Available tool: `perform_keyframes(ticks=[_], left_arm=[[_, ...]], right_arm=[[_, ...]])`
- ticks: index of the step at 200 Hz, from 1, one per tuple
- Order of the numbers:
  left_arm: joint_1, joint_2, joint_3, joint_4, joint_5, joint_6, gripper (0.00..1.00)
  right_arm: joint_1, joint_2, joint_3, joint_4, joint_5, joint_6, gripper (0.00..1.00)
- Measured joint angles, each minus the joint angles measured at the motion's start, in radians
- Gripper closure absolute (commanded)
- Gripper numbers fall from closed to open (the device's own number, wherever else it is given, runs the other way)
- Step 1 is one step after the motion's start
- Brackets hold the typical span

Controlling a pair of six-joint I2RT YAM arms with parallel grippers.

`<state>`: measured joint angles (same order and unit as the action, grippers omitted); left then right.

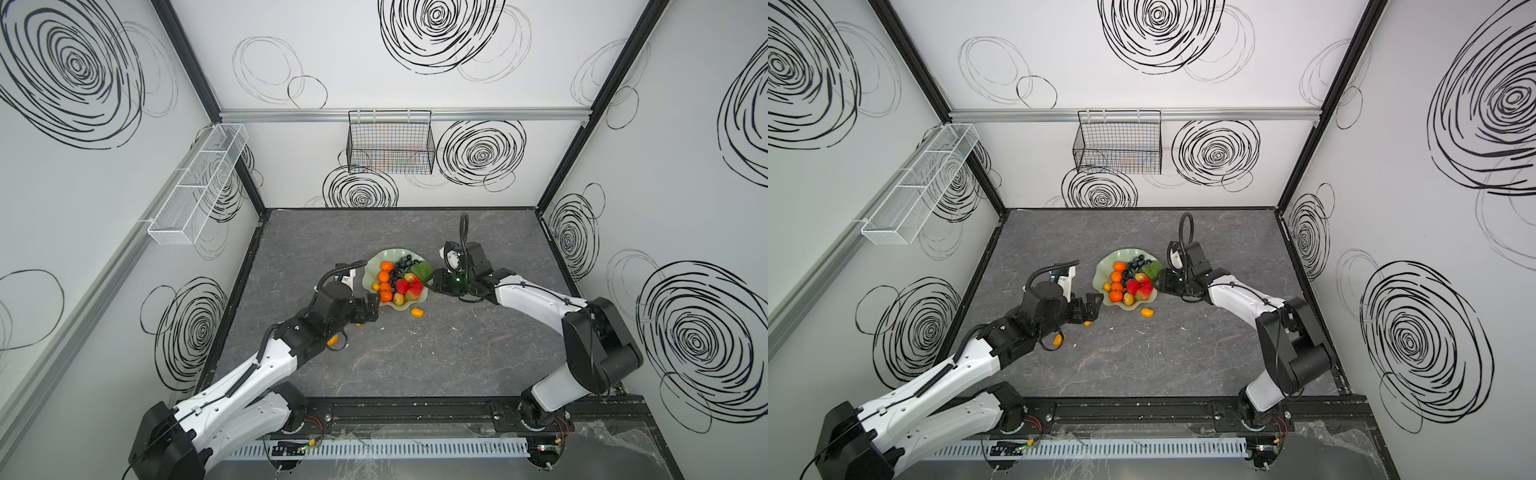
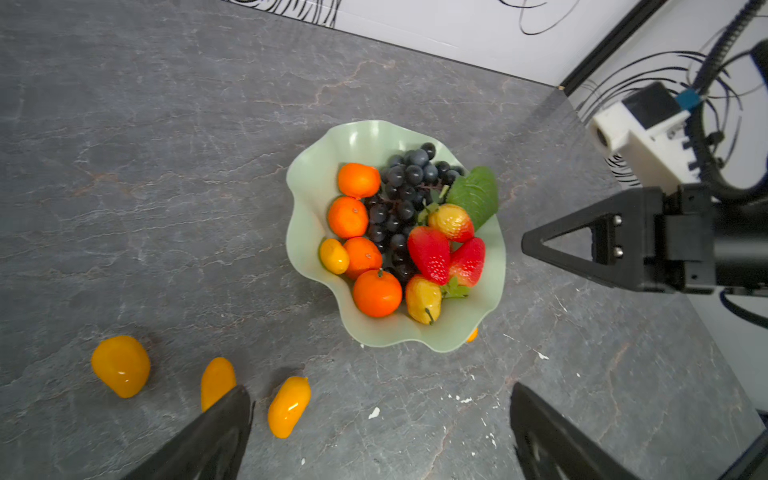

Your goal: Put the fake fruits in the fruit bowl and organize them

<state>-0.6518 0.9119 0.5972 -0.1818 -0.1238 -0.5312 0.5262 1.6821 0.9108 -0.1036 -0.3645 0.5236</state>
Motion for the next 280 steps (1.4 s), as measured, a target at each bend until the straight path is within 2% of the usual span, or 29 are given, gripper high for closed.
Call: perform_keyframes(ticks=[43,59,71,102,109,127,145,158,171,249,280], left_arm=[[-0.068,-0.071,-0.1,0.061,-0.007,-0.017,0.01],[-0.08,-0.089,-0.127,0.074,-0.014,-0.027,0.01],[-0.084,-0.098,-0.139,0.077,-0.018,-0.033,0.01],[-0.086,-0.111,-0.145,0.08,-0.032,-0.037,0.01],[-0.086,-0.113,-0.145,0.08,-0.035,-0.037,0.0],[-0.087,-0.115,-0.145,0.081,-0.04,-0.037,0.01],[-0.087,-0.114,-0.145,0.085,-0.042,-0.037,0.01],[-0.087,-0.108,-0.145,0.097,-0.042,-0.037,0.01],[-0.087,-0.098,-0.146,0.11,-0.042,-0.037,0.01],[-0.087,-0.045,-0.188,0.197,-0.042,-0.05,0.01],[-0.087,-0.016,-0.212,0.243,-0.037,-0.067,0.01]], right_arm=[[0.134,-0.176,-0.105,-0.016,0.208,-0.094,0.45],[0.175,-0.246,-0.136,-0.015,0.28,-0.121,0.4],[0.188,-0.296,-0.153,-0.01,0.326,-0.133,0.35],[0.189,-0.414,-0.207,0.037,0.428,-0.175,0.32],[0.188,-0.441,-0.225,0.06,0.449,-0.189,0.28],[0.189,-0.5,-0.287,0.127,0.499,-0.216,0.35],[0.188,-0.548,-0.369,0.212,0.519,-0.248,0.32],[0.183,-0.572,-0.423,0.261,0.529,-0.256,0.23],[0.177,-0.582,-0.46,0.294,0.522,-0.266,0.19],[0.172,-0.486,-0.571,0.488,0.457,-0.336,0.3],[0.172,-0.403,-0.602,0.552,0.434,-0.354,0.3]])
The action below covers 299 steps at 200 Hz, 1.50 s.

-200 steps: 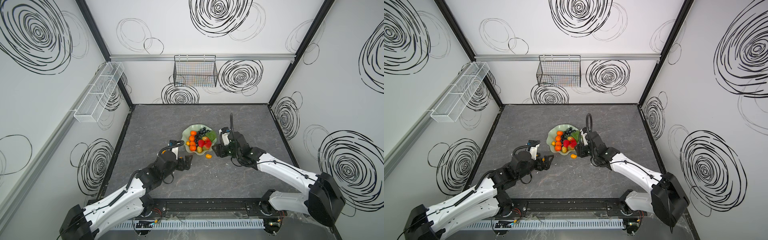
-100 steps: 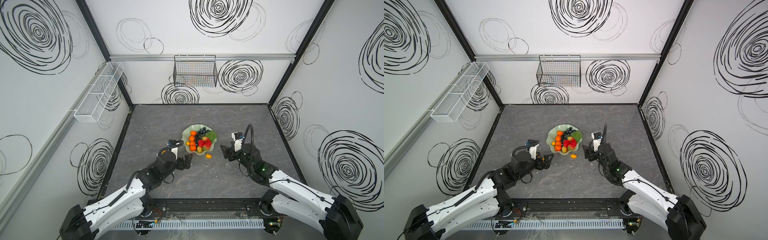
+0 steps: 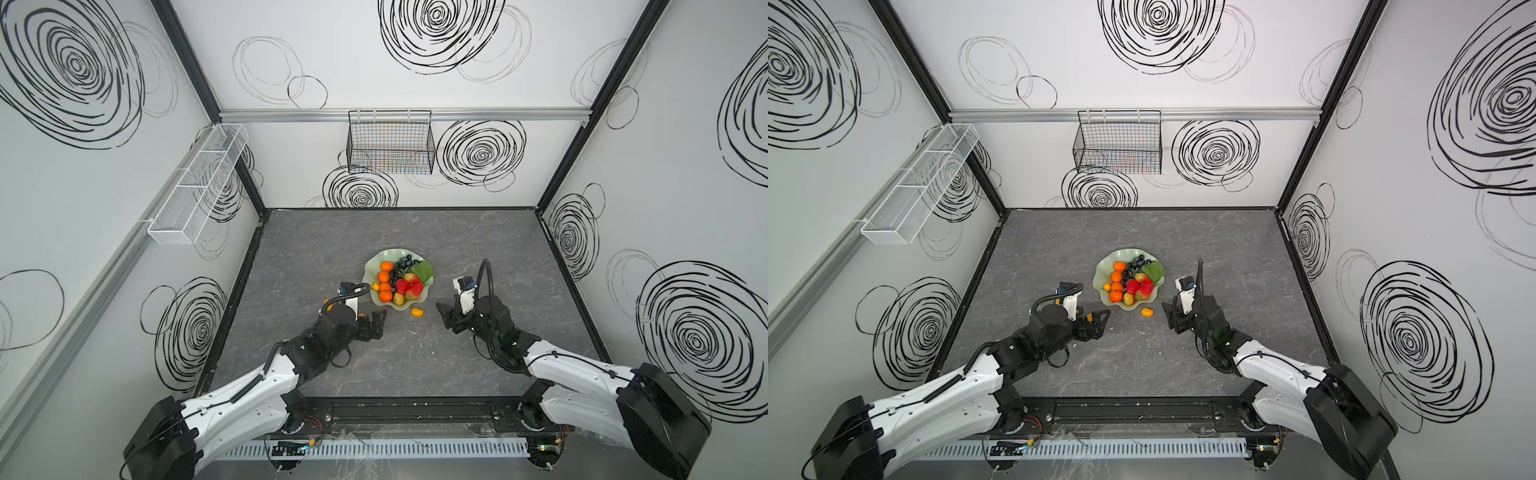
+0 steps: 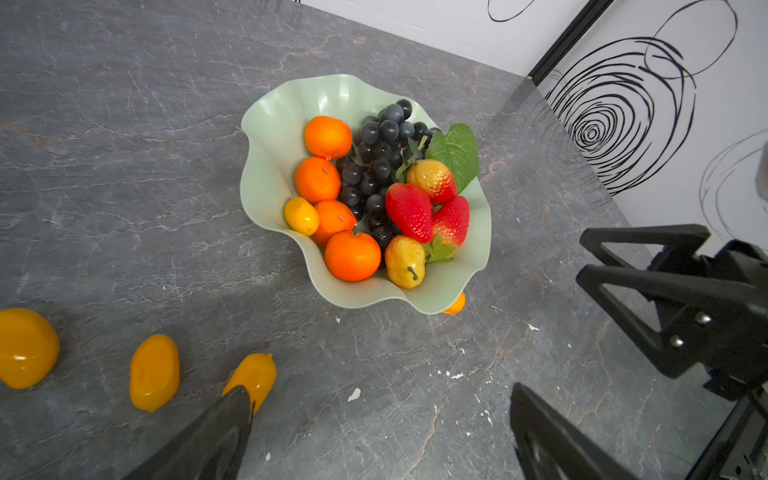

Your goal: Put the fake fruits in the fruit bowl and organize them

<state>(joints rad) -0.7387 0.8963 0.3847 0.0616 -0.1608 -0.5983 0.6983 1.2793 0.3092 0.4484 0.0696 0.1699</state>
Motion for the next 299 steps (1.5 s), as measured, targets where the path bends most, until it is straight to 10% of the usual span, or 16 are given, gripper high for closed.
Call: perform_keyframes(ticks=[299], left_arm=[[0.068,-0.04,-0.051,0.05,0.056,-0.042,0.0]], right_arm=[[0.092,0.56,0.257,0.076,-0.136,-0.137,0.39]])
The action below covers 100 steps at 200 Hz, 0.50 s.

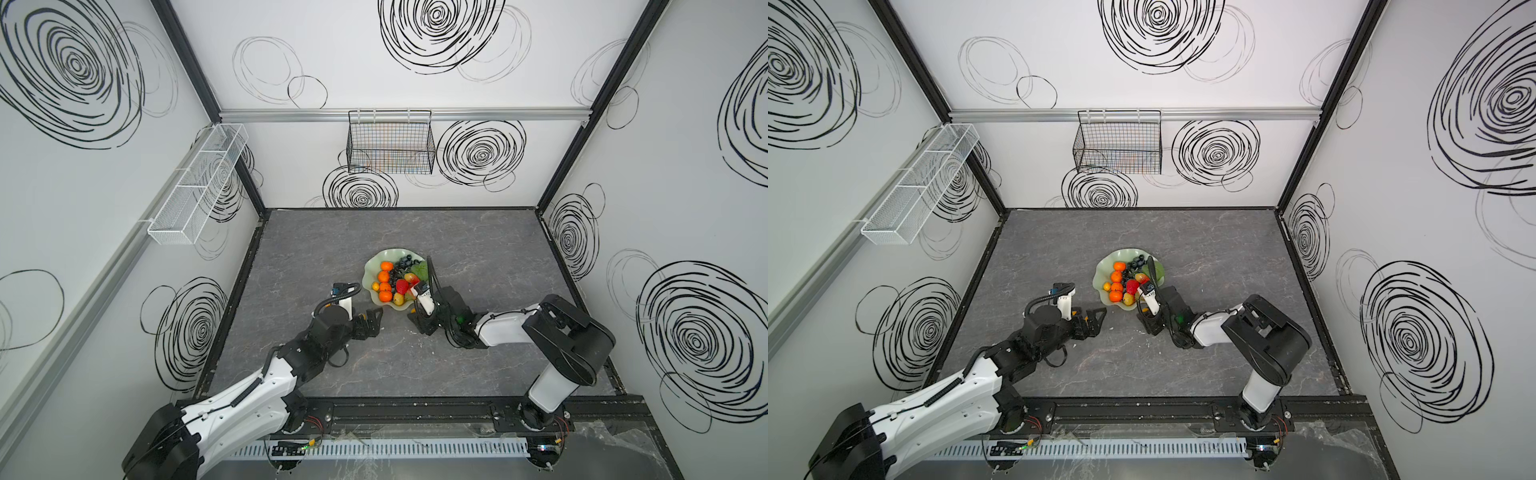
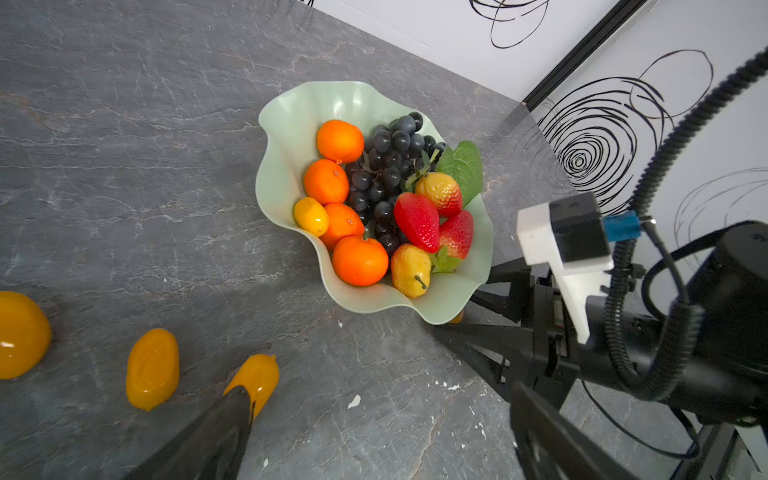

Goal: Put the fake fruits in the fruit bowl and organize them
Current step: 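Lower the right gripper onto the yellow fruit and close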

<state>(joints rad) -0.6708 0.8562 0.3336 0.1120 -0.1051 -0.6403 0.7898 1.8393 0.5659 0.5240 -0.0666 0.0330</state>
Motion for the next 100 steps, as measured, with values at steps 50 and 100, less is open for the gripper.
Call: perform_keyframes(ticks=[50,100], left_arm=[[0.001,-0.008,-0.016,0.001,0.003,-0.009,0.0],[0.003,-0.008,-0.017,0.001,0.008,-0.014,0.0]], right_arm=[[0.005,0.0,0.005,-0.027,0.006,-0.005,0.49],[0.014,0.005,0.008,-0.042,0.016,-0.012,0.6]])
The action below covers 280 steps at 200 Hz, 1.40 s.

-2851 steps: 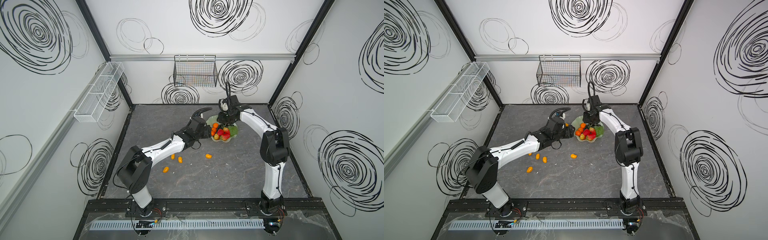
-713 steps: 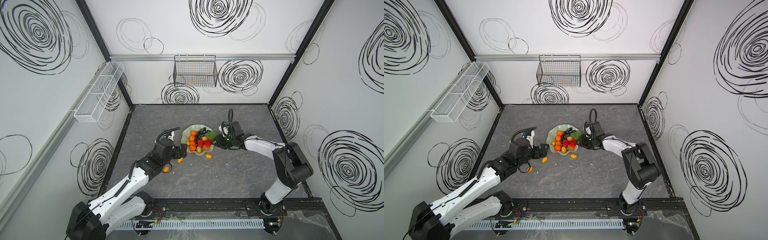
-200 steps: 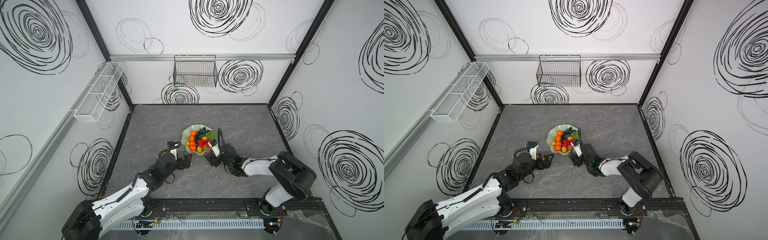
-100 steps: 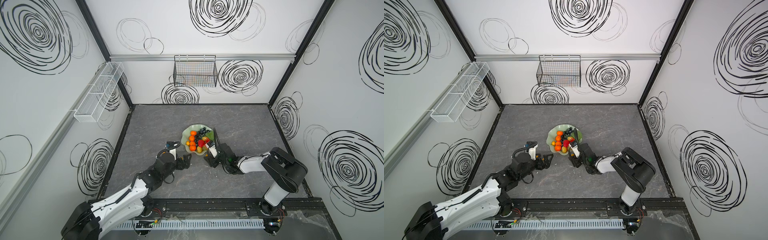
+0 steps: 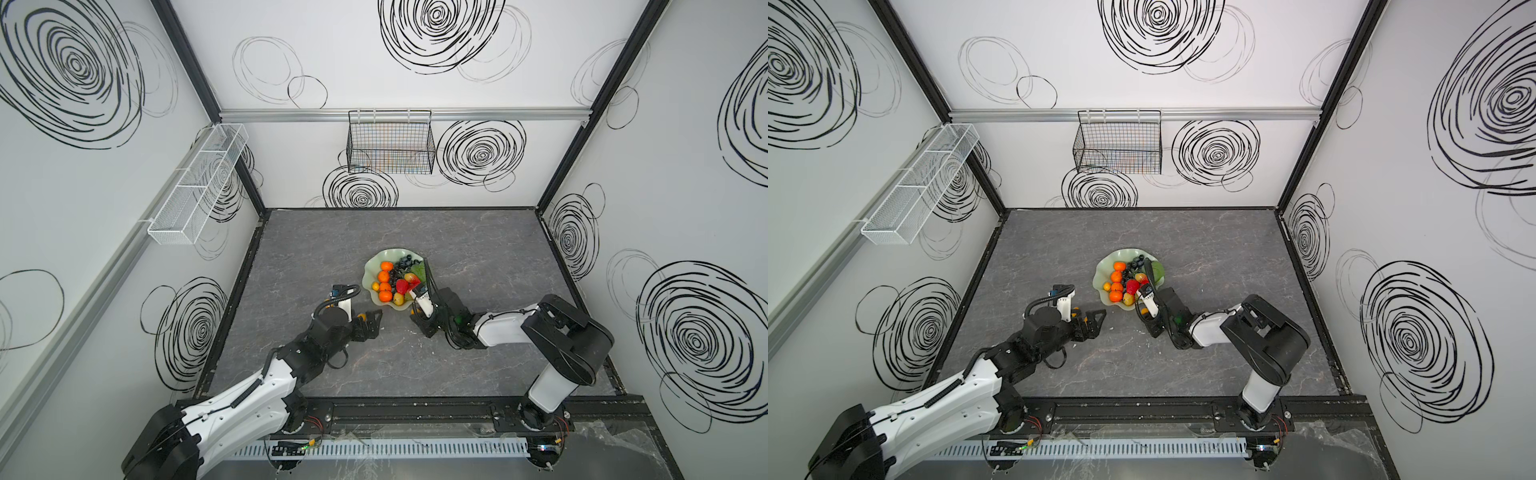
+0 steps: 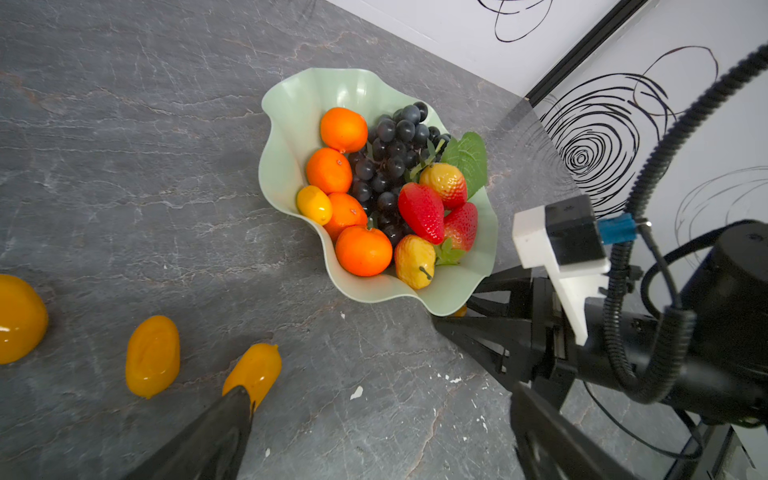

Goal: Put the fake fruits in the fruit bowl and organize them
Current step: 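Lower the right gripper onto the yellow fruit and close, then lift the yellow fruit with the right gripper and carry it over the bowl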

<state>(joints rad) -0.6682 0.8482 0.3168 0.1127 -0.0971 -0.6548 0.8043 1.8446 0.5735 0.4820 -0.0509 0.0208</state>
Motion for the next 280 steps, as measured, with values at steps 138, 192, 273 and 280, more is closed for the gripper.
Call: perform_keyframes(ticks=[138,192,273,280], left_arm=[[0.002,-0.006,-0.001,-0.001,0.003,0.0,0.0],[-0.019,0.01,-0.001,-0.008,0.003,0.002,0.01],[-0.028,0.066,0.058,-0.015,0.015,0.01,0.01],[-0.02,0.069,0.063,-0.013,0.019,0.01,0.01]], right_arm=[[0.027,-0.074,-0.039,-0.012,0.027,0.023,0.72],[0.084,-0.204,-0.101,-0.051,0.057,0.072,0.74],[0.124,-0.479,-0.081,-0.218,0.108,0.093,0.74],[0.124,-0.486,-0.067,-0.235,0.114,0.092,0.74]])
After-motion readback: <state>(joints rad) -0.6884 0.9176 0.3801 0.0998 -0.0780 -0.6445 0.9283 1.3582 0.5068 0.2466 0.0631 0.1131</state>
